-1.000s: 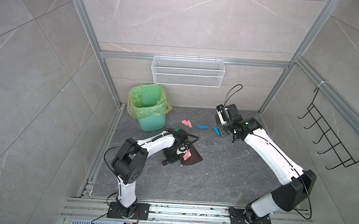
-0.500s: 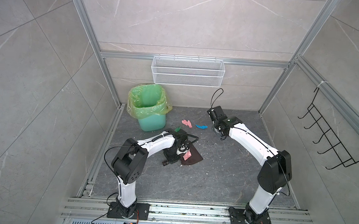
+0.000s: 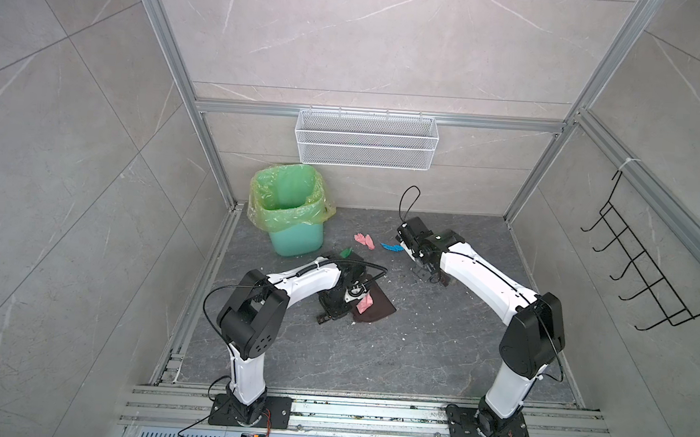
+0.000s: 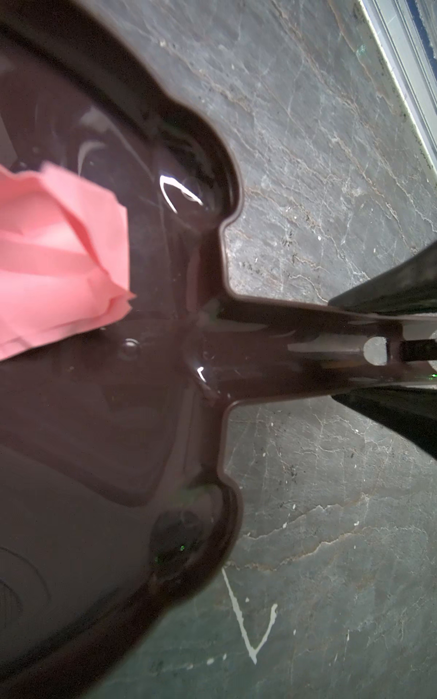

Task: Sweep away the paper scraps from the table
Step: 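Sweep the blue scrap with the right gripper's brush onto the dustpan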

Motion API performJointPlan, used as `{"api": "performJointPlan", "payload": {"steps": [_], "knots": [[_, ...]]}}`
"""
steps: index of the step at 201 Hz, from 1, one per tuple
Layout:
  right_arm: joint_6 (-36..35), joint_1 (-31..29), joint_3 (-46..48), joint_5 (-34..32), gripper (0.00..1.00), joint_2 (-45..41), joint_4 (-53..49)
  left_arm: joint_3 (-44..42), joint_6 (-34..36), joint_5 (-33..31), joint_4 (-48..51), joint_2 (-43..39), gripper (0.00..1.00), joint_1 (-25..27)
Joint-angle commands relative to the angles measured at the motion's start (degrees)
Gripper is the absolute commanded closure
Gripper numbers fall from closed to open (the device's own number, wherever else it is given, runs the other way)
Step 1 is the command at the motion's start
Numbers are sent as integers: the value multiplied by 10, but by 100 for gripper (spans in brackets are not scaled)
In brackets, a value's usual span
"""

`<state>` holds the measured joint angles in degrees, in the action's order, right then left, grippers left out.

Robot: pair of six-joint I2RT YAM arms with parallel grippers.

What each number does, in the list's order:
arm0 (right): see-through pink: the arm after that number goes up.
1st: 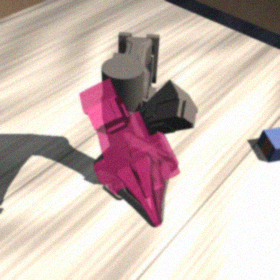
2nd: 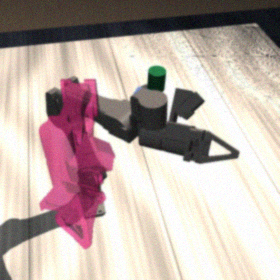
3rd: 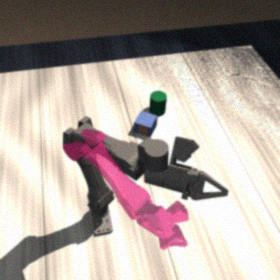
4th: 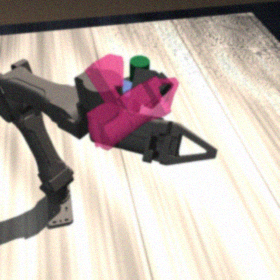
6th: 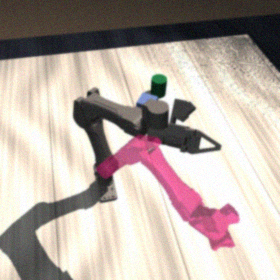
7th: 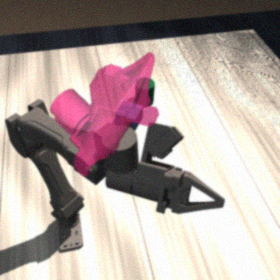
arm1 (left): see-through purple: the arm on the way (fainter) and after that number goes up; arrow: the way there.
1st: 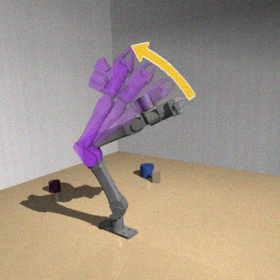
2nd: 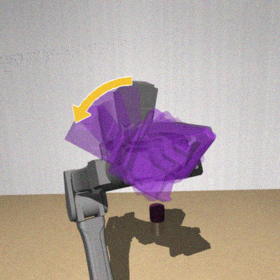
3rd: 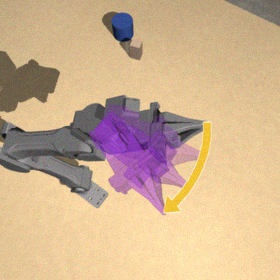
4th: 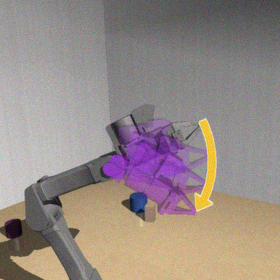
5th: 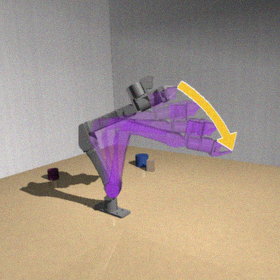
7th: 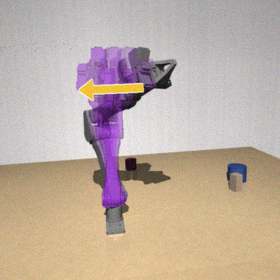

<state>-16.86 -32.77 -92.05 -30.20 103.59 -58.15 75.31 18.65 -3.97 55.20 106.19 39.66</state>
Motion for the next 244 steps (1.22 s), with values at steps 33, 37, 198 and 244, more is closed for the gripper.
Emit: {"api": "performJointPlan", "payload": {"steps": [33,37,198,244], "knots": [[40,-38,12,147,100,-39,-102,18,6,5,19,-4,100,3],[40,-39,13,156,100,-43,-103,18,6,5,19,-3,100,3],[60,-48,5,150,100,-163,-19,4,0,10,15,-11,100,3],[64,-48,-15,100,100,-127,-40,2,-6,12,11,-12,100,4]]}}
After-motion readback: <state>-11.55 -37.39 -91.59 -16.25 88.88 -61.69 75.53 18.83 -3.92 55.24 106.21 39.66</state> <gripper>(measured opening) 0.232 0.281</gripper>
